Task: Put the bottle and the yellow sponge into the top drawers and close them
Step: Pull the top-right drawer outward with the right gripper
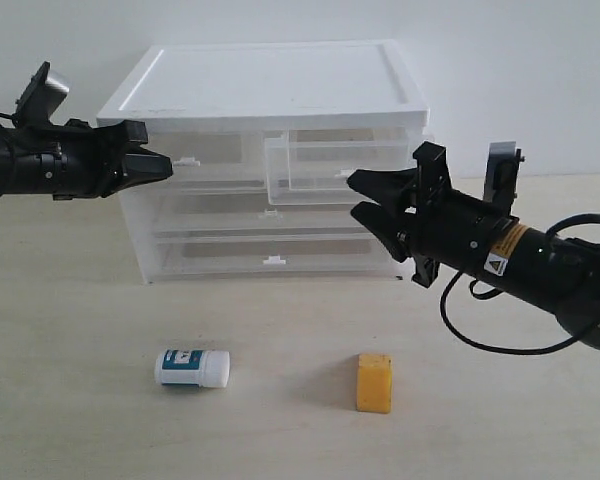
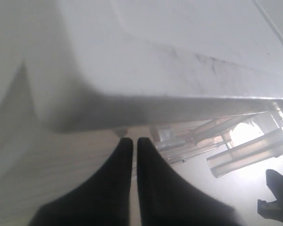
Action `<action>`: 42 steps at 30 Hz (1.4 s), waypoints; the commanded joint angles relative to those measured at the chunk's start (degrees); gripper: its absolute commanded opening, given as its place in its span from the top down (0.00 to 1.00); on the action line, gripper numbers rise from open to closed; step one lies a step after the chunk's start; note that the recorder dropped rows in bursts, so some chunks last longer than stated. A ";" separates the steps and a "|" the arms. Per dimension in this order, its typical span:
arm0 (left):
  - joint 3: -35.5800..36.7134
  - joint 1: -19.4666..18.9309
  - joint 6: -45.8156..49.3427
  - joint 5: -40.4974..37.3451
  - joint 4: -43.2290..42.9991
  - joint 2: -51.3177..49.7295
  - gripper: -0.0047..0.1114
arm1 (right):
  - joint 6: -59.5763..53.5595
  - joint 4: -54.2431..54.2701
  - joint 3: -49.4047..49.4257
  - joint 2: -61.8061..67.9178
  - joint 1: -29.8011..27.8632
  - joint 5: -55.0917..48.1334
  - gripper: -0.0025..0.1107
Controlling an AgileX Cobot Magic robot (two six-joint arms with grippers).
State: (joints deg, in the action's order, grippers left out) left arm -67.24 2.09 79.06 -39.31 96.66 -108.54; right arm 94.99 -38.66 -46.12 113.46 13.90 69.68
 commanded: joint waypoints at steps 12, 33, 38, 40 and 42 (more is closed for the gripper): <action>-1.11 -0.22 0.62 3.49 3.28 -0.10 0.93 | 3.66 1.89 -4.60 -0.83 0.03 -1.88 0.63; -1.46 -0.22 0.62 2.88 3.28 -0.10 0.93 | 0.18 6.18 -5.49 -0.83 2.63 -5.98 0.75; -1.46 -0.22 0.62 3.09 3.28 -0.10 0.93 | -0.20 6.49 -5.49 -0.83 2.63 -8.67 0.75; -1.46 -0.22 0.62 3.09 3.28 -0.10 0.93 | -0.06 6.64 -5.49 -0.83 2.63 -8.37 0.75; -1.46 -0.22 0.62 3.09 3.28 -0.10 0.93 | -0.06 6.80 -5.49 -0.83 2.63 -8.25 0.75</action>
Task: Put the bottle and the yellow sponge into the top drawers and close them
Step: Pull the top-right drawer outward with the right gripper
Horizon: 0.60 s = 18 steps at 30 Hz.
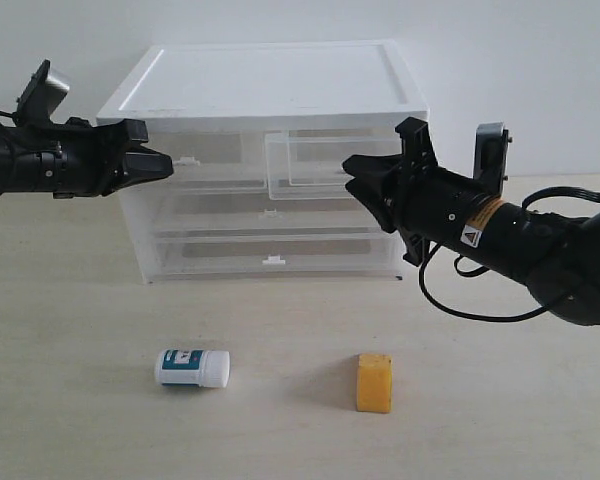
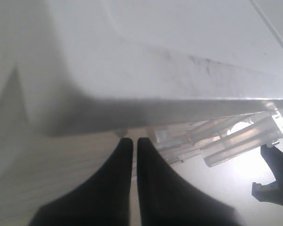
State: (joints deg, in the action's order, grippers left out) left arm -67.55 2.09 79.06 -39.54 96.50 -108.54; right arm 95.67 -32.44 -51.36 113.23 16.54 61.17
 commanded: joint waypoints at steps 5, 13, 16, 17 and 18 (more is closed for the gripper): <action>-1.14 -0.22 0.62 3.32 3.45 -0.10 0.93 | -0.20 -0.19 -2.42 -0.60 0.12 -0.16 0.75; -1.14 -0.22 0.62 3.32 3.45 -0.10 0.93 | -0.98 -1.24 -2.76 -0.60 0.12 -3.60 0.80; -1.14 -0.22 0.62 3.32 3.45 -0.10 0.93 | -1.96 -1.24 -2.76 -0.60 0.12 -3.60 0.98; -1.14 -0.22 0.62 3.32 3.45 -0.10 0.93 | -2.29 -1.38 -2.76 -0.60 0.12 -3.60 0.98; -1.14 -0.22 0.62 3.32 3.45 -0.10 0.93 | -2.29 -2.26 -2.76 -0.60 0.12 -3.60 0.98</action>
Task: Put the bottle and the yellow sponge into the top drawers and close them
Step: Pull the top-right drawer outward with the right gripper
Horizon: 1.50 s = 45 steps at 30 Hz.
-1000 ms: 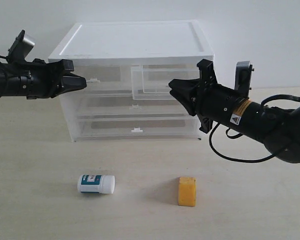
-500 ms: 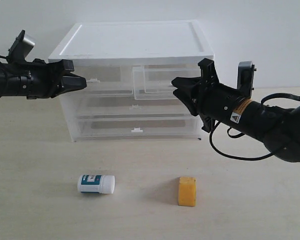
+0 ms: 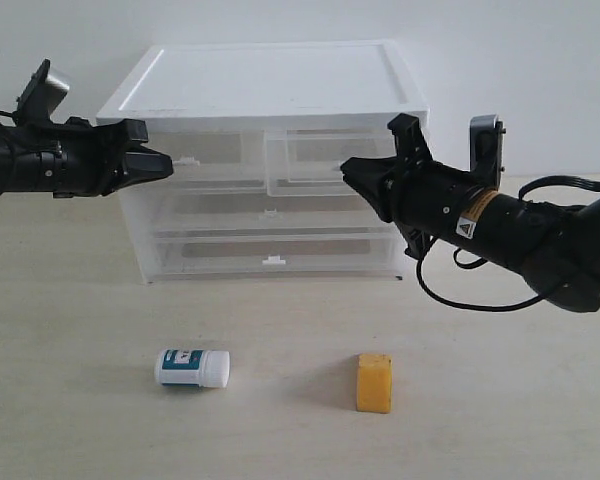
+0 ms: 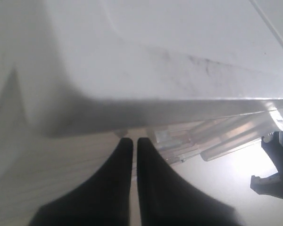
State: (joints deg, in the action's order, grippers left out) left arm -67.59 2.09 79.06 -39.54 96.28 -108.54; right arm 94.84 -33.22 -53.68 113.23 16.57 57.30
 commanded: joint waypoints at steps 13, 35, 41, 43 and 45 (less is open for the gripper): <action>-1.11 -0.22 0.62 3.73 3.21 -0.10 0.93 | -1.86 -2.94 3.87 -0.60 0.09 7.02 0.98; -1.11 -0.22 0.62 3.73 3.07 -0.10 0.93 | -4.62 -4.11 11.32 -0.82 -0.02 12.67 0.98; -1.11 -0.22 0.62 3.73 3.05 -0.10 0.93 | -5.58 -5.26 13.45 -1.25 -0.02 12.67 0.98; -1.11 -0.22 0.62 3.73 3.05 -0.10 0.93 | -5.88 -5.15 14.04 -2.01 -0.02 12.67 0.98; -1.11 -0.22 0.62 3.73 3.05 -0.10 0.93 | -6.32 -5.15 14.82 -3.32 -0.02 12.67 0.98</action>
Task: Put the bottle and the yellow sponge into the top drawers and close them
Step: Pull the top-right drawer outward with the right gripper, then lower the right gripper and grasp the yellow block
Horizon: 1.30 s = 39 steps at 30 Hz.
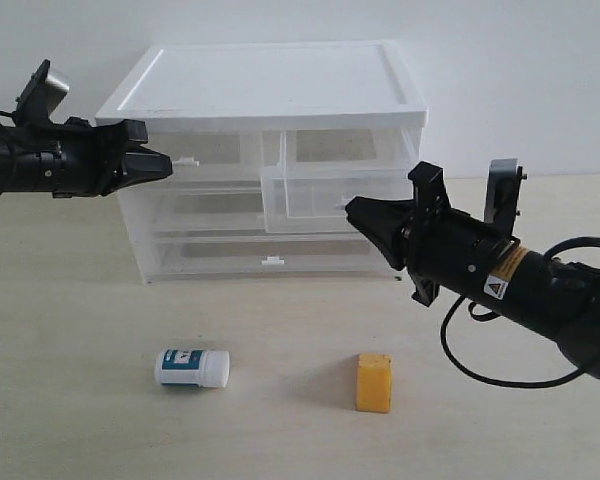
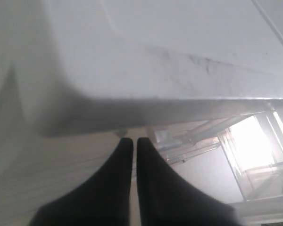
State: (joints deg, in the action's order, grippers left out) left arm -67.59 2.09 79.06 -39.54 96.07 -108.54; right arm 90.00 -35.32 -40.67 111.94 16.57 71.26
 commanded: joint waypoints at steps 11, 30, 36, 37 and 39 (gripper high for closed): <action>-1.11 -0.22 0.62 3.73 3.26 -0.10 0.93 | -3.77 -3.10 7.63 -8.42 -0.02 -1.30 0.98; -1.11 -0.22 0.62 3.73 3.26 -0.10 0.93 | -6.41 -15.07 3.40 -8.97 -0.02 -6.16 0.48; -1.11 -0.22 0.62 3.60 3.05 -0.10 0.93 | -8.14 -20.09 3.40 -8.97 -0.02 -7.52 0.48; -1.11 -0.22 0.62 3.60 3.05 -0.10 0.93 | -8.01 -20.61 3.40 -8.97 -0.02 -7.65 0.47; -1.11 -0.22 0.62 3.60 2.80 -0.10 0.93 | -7.90 -22.15 3.40 -8.97 -0.02 -8.00 0.47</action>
State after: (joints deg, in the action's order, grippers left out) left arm -67.59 2.09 79.06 -39.54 95.96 -108.54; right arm 82.74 -54.98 -37.06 103.68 16.57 63.74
